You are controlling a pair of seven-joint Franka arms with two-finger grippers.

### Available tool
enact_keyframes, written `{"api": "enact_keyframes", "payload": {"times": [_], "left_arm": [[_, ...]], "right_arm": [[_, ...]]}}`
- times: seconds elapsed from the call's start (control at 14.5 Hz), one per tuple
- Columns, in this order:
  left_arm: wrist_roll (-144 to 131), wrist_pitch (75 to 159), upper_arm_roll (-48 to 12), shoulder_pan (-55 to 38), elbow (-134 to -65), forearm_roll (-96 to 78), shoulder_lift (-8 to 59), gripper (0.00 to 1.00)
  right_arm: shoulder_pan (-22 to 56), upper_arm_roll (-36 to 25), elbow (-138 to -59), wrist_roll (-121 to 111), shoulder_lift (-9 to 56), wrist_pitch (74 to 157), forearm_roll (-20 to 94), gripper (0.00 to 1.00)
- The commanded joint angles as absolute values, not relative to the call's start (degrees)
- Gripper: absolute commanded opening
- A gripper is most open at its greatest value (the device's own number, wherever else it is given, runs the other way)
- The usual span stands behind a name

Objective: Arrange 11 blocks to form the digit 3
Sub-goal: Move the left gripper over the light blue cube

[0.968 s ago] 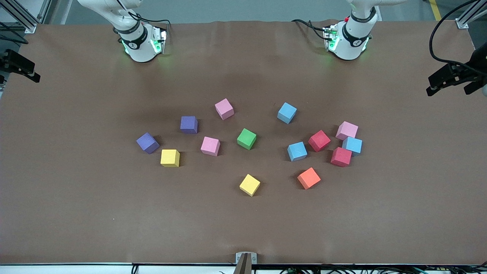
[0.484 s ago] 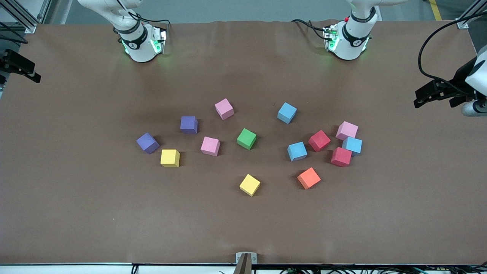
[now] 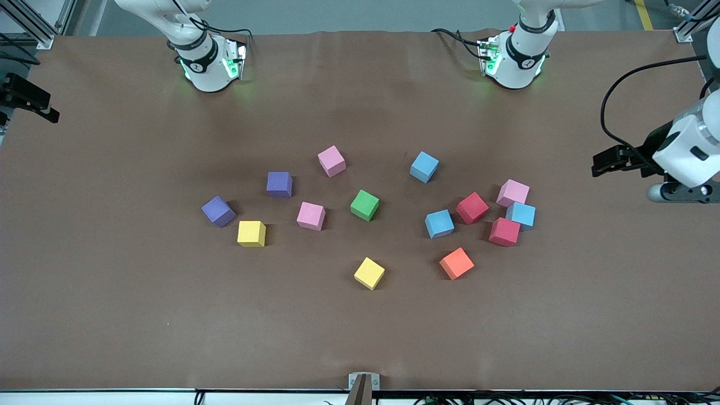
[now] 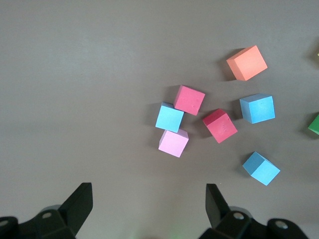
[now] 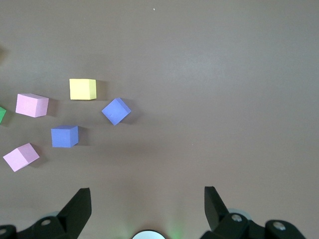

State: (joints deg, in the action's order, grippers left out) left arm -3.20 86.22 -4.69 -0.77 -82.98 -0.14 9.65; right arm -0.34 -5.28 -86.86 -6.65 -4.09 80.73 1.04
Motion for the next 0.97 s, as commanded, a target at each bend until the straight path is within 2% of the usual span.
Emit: {"api": "enact_keyframes", "payload": {"times": [0.0,0.14,0.35,0.55,0.76,0.9], "left_arm": [[-2.02,85.61,-5.53,-1.67,-82.62,-1.67,10.54,1.0],[-2.02,83.86,-7.64,-2.02,-83.49,-2.55,10.81,1.0],[-2.02,83.15,-12.55,-1.84,-89.63,-4.65,9.24,0.99],[-3.6,84.54,-20.98,-1.93,-93.16,-5.1,8.35,0.97],[-10.78,92.34,-27.14,-1.93,-101.04,-5.1,5.73,0.96],[-15.71,99.37,-31.27,-1.85,-108.24,-5.1,3.0,0.99]], "right_arm": [[-0.97,-5.27,-87.36,-6.86,-3.35,81.47,0.97,1.0],[-1.66,-5.27,-86.93,-6.59,-0.63,83.13,1.23,1.0],[-2.55,-5.27,-86.57,-6.85,1.58,86.2,1.41,1.0],[-4.39,-5.27,-86.66,-6.94,5.08,89.82,1.84,1.0],[-4.4,-5.27,-86.57,-7.03,9.83,92.9,0.97,1.0],[-3.61,-4.92,-86.75,-6.33,9.84,92.99,1.32,1.0]]}}
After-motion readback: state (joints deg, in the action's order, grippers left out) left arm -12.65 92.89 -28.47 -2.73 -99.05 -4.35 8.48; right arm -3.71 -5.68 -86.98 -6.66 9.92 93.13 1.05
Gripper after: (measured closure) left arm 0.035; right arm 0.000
